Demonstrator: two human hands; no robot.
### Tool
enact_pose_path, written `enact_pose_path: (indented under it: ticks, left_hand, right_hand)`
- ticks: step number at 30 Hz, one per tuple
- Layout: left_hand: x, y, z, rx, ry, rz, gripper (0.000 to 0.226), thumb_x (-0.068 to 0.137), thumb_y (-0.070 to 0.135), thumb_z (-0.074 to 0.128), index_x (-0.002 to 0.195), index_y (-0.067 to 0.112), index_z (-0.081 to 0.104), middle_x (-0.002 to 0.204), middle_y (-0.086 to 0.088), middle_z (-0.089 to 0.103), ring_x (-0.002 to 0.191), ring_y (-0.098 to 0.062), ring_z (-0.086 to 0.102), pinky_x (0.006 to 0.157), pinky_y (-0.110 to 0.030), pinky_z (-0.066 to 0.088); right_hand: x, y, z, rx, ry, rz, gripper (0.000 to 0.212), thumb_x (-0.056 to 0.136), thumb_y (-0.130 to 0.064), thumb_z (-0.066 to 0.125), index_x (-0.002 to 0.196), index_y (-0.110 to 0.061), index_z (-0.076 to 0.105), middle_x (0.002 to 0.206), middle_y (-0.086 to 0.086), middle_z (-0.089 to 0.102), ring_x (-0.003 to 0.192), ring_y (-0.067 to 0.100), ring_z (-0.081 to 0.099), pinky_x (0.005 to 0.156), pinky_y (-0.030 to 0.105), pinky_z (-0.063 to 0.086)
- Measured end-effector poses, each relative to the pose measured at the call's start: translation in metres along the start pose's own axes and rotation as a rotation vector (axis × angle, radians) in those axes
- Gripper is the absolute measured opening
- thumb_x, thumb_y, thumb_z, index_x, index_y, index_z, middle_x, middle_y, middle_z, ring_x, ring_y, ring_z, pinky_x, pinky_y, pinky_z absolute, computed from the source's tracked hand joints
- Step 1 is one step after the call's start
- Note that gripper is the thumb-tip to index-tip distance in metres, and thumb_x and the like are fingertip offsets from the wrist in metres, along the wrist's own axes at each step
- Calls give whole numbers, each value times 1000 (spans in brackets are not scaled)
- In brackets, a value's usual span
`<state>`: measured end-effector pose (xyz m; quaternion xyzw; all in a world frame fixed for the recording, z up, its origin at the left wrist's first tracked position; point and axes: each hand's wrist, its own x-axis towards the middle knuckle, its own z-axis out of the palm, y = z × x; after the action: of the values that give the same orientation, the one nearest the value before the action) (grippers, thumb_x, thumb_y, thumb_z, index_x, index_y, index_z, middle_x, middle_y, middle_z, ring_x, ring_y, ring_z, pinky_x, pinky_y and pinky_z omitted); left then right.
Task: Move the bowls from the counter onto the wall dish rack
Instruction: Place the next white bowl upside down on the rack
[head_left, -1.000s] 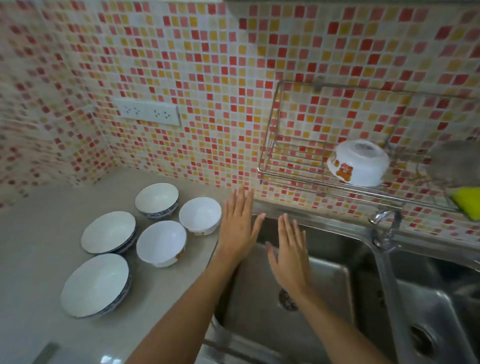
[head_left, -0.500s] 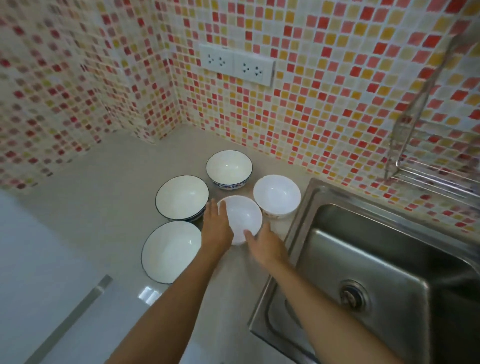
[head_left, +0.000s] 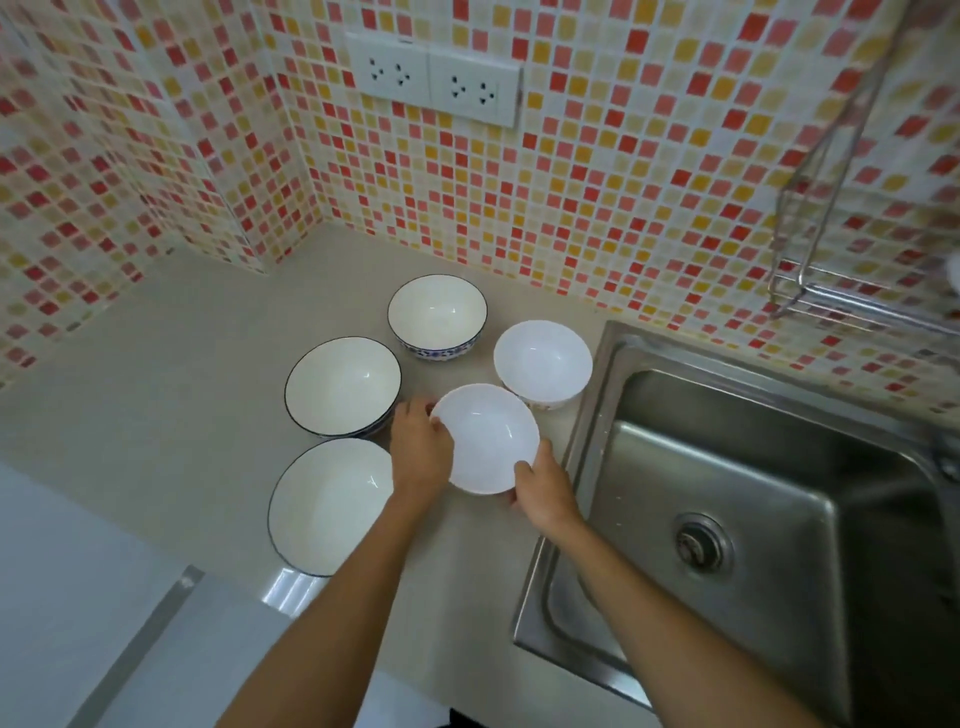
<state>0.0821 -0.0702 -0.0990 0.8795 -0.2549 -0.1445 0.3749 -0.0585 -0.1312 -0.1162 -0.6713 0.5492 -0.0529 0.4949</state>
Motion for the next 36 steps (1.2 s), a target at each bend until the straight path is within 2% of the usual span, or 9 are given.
enact_pose_path:
  ticks: [5,10,12,18,23,26,28,33,36]
  left_hand:
    - [-21,33,10,-255,-268,-66,24,96,21,47,115,8,52,110,-7,60,94,-22,54,79,-30,43]
    - [-39,80,34,-386,-526,-86,48,88,57,43,125,27,51,125,0,60,110,-24,58,96,-50,49]
    - [-53,104,41,-438,-567,-58,47,92,57,41,128,28,49,125,2,56,111,-23,56,96,-52,49]
    - [-96,160,65,-605,-582,-4,31,89,57,49,115,39,50,121,-1,59,111,-24,58,97,-50,49]
    - [-115,202,70,-666,-575,60,8,95,48,42,101,47,48,109,11,57,107,-18,58,86,-36,50]
    - [-119,225,66,-619,-585,207,22,94,53,37,112,46,49,109,16,58,104,-14,59,73,-25,49]
    - [-118,240,65,-582,-578,252,28,93,61,33,111,49,50,114,12,59,107,-14,58,80,-32,51]
    - [-122,281,53,-559,-570,393,46,84,77,27,119,54,47,119,14,58,110,-15,57,91,-47,53]
    - [-123,314,44,-631,-491,435,49,90,67,28,130,44,43,125,11,54,111,-17,56,83,-35,54]
  right_hand:
    - [-18,23,-37,130,84,-50,40,91,-10,39,131,-14,37,103,15,62,66,22,61,45,24,46]
    - [-36,40,-91,161,166,-66,33,92,-11,38,125,-17,38,80,14,65,61,23,61,59,40,54]
    - [-44,48,-113,155,214,-63,34,92,-11,38,126,-15,38,80,13,65,60,22,60,60,39,54]
    - [-72,64,-176,173,326,-89,32,95,-13,40,127,-18,42,103,6,61,73,19,63,54,30,54]
    - [-88,74,-230,137,445,-239,22,98,-35,49,114,-23,58,88,-7,65,78,17,65,58,22,49]
    - [-94,72,-261,104,482,-291,26,96,-43,50,109,-23,62,82,-8,66,74,14,65,64,31,55]
    - [-98,67,-279,110,527,-331,35,93,-50,48,107,-22,63,82,-4,68,76,17,68,70,42,58]
    - [-114,45,-322,112,676,-481,39,102,-43,35,94,-19,65,78,-10,64,75,6,61,63,14,45]
    - [-115,36,-352,-15,885,-574,50,104,-40,29,110,-10,69,108,3,70,102,14,63,92,25,49]
